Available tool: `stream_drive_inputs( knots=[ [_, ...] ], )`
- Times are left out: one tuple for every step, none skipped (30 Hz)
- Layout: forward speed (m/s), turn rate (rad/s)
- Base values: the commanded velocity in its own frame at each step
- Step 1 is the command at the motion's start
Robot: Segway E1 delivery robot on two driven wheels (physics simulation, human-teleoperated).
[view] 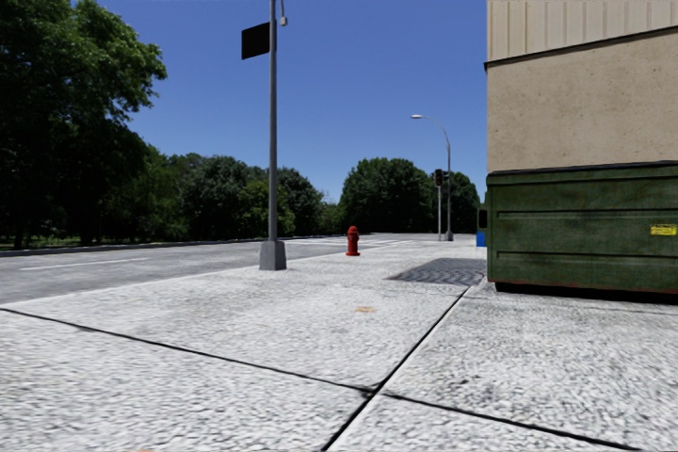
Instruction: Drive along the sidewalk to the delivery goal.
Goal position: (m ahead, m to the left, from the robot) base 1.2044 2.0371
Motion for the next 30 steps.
stream_drive_inputs(
  knots=[
    [1.72,0.0],
    [1.72,0.0],
    [1.72,0.0],
    [1.72,0.0],
    [1.72,0.0],
    [1.72,0.0],
    [1.72,0.0],
    [1.72,0.0],
    [1.72,0.0],
    [1.72,0.0],
    [1.72,0.0],
    [1.72,0.0],
    [1.72,0.0],
    [1.72,0.0],
    [1.72,0.0],
    [1.72,0.0],
    [1.72,0.0],
    [1.72,0.0],
    [1.72,0.0],
    [1.72,0.0],
    [1.7,0.0],
    [1.7,0.0],
    [1.58,0.0],
    [1.37,0.0],
    [1.04,0.0],
    [0.81,0.0],
    [0.65,0.22],
    [0.46,0.47],
    [0.28,0.68],
    [0.2,0.83]
  ],
)
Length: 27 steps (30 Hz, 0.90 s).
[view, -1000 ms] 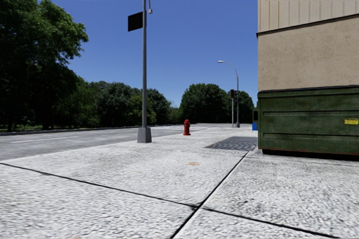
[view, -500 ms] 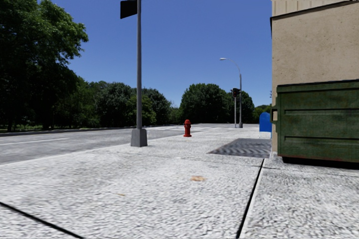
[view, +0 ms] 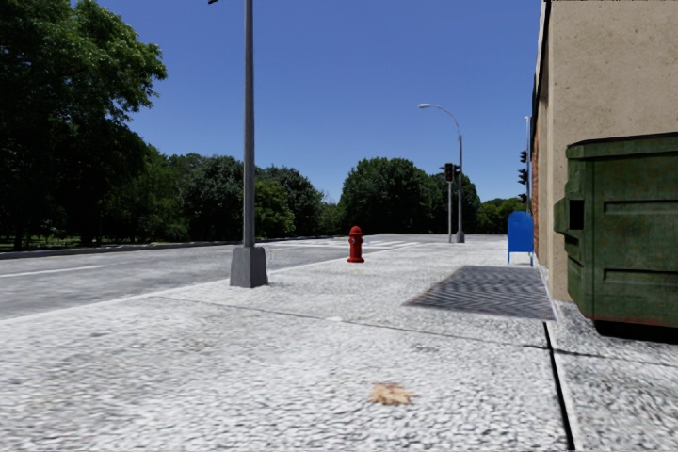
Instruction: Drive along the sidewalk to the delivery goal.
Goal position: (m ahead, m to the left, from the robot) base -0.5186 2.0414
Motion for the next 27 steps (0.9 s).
stream_drive_inputs(
  knots=[
    [0.16,0.97],
    [0.15,1.06],
    [0.15,1.12],
    [0.15,1.12],
    [0.14,1.14],
    [0.14,1.14],
    [0.14,1.14],
    [0.14,1.14],
    [0.14,1.14],
    [0.14,1.14],
    [0.14,1.14],
    [0.14,1.14],
    [0.14,1.14],
    [0.14,1.14],
    [0.14,1.14],
    [0.14,1.14],
    [0.14,1.14],
    [0.14,1.14],
    [0.14,1.14],
    [0.14,1.14],
    [0.14,1.14],
    [0.14,1.13],
    [0.14,1.13],
    [0.14,1.07],
    [0.14,0.94],
    [0.15,0.83],
    [0.15,0.75]
  ],
)
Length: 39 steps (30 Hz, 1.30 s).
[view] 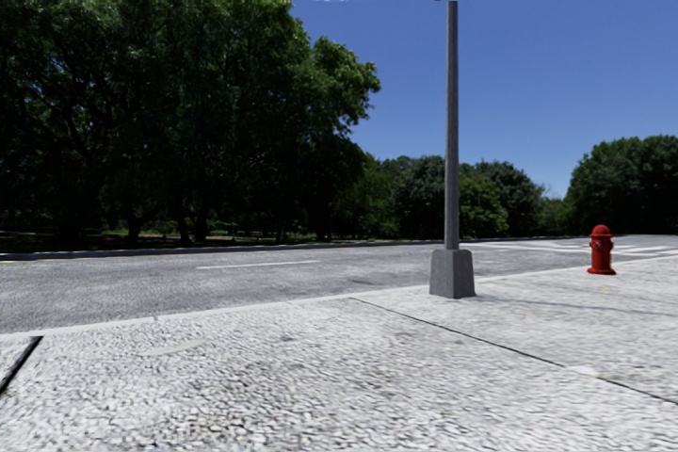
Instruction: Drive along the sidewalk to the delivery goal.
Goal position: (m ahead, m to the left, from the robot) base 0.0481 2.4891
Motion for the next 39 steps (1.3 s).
stream_drive_inputs(
  knots=[
    [0.15,0.66],
    [0.15,0.6],
    [0.15,0.52],
    [0.15,0.48],
    [0.16,0.46],
    [0.16,0.46],
    [0.17,0.45],
    [0.18,0.45],
    [0.2,0.44],
    [0.21,0.44],
    [0.23,0.44],
    [0.25,0.44],
    [0.26,0.43],
    [0.27,0.42],
    [0.27,0.42],
    [0.27,0.41],
    [0.27,0.41],
    [0.27,0.41],
    [0.27,0.41],
    [0.28,0.41],
    [0.28,0.41],
    [0.29,0.42],
    [0.43,0.83],
    [0.43,0.83],
    [0.49,1.04],
    [0.55,1.2],
    [0.59,1.2],
    [0.6,1.2],
    [0.6,1.2],
    [0.61,1.2],
    [0.61,1.2],
    [0.62,1.2],
    [0.62,1.2],
    [0.62,1.2],
    [0.62,1.2],
    [0.62,1.2],
    [0.62,1.2],
    [0.62,1.2],
    [0.62,1.2]
  ],
)
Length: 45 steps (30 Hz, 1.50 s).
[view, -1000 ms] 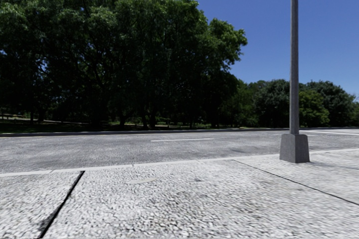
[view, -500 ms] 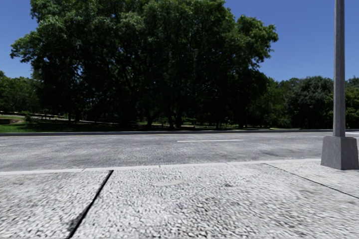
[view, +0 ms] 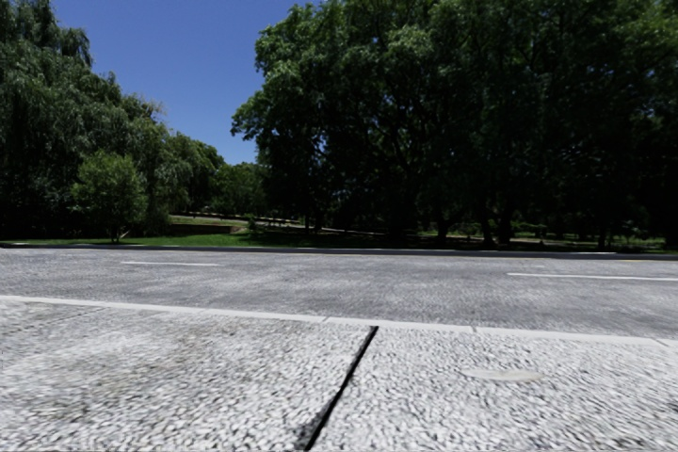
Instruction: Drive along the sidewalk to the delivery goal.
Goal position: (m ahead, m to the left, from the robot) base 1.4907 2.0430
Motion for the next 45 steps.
stream_drive_inputs(
  knots=[
    [0.62,1.2],
    [0.62,1.2],
    [0.62,1.2],
    [0.62,1.2],
    [0.62,1.2],
    [0.62,1.2],
    [0.62,1.2],
    [0.62,1.2],
    [0.62,1.2],
    [0.62,1.2],
    [0.62,1.2],
    [0.62,1.2],
    [0.62,1.2],
    [0.64,1.18],
    [0.64,1.18],
    [0.7,0.3],
    [0.76,0.0],
    [1.06,0.0],
    [1.46,0.0],
    [1.46,0.0],
    [2.0,0.0],
    [2.0,0.0],
    [2.0,0.0],
    [2.0,0.0],
    [2.0,0.0],
    [2.0,0.0],
    [2.0,0.0],
    [2.0,0.0],
    [2.0,0.0],
    [2.0,0.0],
    [2.0,0.0],
    [2.0,0.0],
    [2.0,0.0],
    [2.0,0.0],
    [2.0,0.0],
    [2.0,0.0],
    [2.0,0.0],
    [2.0,0.0],
    [2.0,0.0],
    [2.0,0.0],
    [2.0,0.0],
    [2.0,0.0],
    [2.0,0.0],
    [2.0,0.0],
    [2.0,0.0]
  ],
)
